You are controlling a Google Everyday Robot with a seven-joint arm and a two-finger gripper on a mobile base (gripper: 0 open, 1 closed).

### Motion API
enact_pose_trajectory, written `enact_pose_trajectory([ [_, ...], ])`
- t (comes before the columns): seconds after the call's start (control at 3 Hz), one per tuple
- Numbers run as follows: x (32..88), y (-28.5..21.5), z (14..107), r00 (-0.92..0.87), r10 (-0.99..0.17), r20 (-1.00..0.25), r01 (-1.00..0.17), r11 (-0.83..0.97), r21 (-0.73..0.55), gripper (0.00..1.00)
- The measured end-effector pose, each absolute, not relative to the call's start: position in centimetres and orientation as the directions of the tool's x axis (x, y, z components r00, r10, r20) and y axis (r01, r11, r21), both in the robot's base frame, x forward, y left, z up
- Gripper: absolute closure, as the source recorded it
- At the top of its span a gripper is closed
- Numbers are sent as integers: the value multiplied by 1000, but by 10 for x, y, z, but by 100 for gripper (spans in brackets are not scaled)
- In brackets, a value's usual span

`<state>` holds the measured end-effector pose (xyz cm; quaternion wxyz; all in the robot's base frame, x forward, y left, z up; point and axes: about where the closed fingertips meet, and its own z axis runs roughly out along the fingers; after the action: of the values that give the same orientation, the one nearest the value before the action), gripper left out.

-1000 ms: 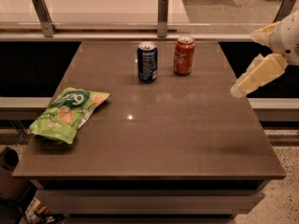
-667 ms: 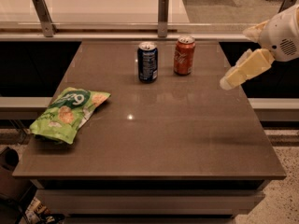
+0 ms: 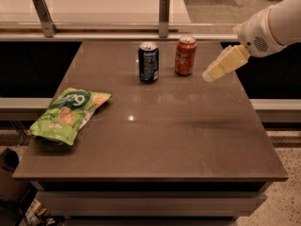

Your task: Move coke can near green rice chip bag

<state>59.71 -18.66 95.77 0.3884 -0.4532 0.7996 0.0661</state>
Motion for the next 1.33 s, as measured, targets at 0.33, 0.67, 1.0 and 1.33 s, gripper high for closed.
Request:
enact_pose_trajectory([
  [0.33,599,-186,958,-288,-673,-681,-773,583,-250,0],
  [0.67,602,-185,956,-304,-653,-694,-763,602,-233,0],
  [1.0,623,-177,940,-306,-573,-761,-753,635,-175,0],
  [1.33,640,-166,926,-300,-481,-824,-733,669,-123,0],
])
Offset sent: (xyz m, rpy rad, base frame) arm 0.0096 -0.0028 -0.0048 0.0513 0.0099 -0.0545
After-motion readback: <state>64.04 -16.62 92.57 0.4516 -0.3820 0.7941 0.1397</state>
